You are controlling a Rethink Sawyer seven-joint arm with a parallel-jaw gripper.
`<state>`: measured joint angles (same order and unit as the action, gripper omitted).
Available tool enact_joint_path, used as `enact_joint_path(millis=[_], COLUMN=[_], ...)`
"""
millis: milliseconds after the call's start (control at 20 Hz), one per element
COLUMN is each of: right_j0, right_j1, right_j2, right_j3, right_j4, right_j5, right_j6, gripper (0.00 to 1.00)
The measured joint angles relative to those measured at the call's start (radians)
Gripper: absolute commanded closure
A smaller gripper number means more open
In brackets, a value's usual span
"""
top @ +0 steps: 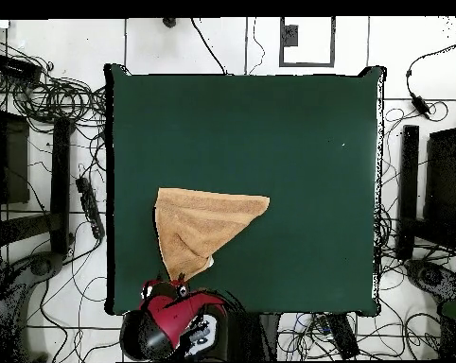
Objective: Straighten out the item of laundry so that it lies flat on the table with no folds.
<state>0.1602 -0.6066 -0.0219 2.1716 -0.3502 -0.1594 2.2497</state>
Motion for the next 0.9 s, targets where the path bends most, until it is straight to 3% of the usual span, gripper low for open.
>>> enact_joint_path(millis=[600, 900], right_j0=[0.035, 0.078], right_j1=[0.202, 0.24], right_j2=[-0.049, -0.098], right_j3=[-0.001, 0.012], right_j4=[0.001, 0.001], right_j5=[-0.19, -0.325], right_j6=[0.0, 0.0], gripper=[0.0, 0.0])
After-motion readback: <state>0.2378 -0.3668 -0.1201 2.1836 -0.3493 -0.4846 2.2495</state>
